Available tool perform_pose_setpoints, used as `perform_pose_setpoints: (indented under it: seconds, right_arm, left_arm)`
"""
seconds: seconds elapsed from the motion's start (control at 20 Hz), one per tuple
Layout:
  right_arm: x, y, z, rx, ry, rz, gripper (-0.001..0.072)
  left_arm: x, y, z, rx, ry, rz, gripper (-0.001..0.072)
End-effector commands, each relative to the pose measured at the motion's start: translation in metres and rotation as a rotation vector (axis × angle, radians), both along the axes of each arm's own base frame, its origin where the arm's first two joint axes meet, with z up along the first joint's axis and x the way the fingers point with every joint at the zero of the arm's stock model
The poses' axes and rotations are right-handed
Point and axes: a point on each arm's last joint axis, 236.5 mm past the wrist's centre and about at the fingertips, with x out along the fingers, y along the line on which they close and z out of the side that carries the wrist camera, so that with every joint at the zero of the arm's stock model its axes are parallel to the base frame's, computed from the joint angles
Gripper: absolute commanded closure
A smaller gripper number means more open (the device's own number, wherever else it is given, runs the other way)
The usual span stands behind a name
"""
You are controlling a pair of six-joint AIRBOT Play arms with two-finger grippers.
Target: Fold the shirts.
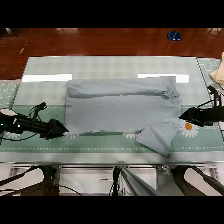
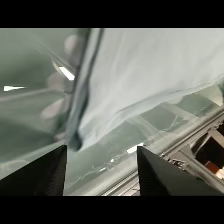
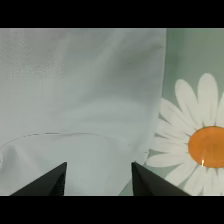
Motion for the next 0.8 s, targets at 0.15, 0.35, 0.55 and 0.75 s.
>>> perform_pose_setpoints:
  seconds: [0.15, 0.35, 0.55, 0.75]
  right_arm:
    - [-0.011, 0.013, 0.004, 0.061, 0.036, 0.020, 0.0240]
    - [-0.013, 0.006, 0.012, 0.012, 0.016, 0.009, 0.0132]
    - [-0.037, -0.047, -0.001, -0.082, 0.094, -0.169, 0.0133]
    - [-0.030, -0.030, -0.008, 0.053, 0.038, -0.241, 0.0141]
  left_arm:
    - [0.039, -0.003, -0.036, 0.147, -0.017, 0.004, 0.0616]
    - [0.028, -0.003, -0.029, 0.114, -0.008, -0.061, 0.0681]
    - [0.025, -0.005, -0.026, 0.094, -0.026, -0.098, 0.0682]
    - [0.028, -0.007, -0.023, 0.085, -0.049, -0.104, 0.0681]
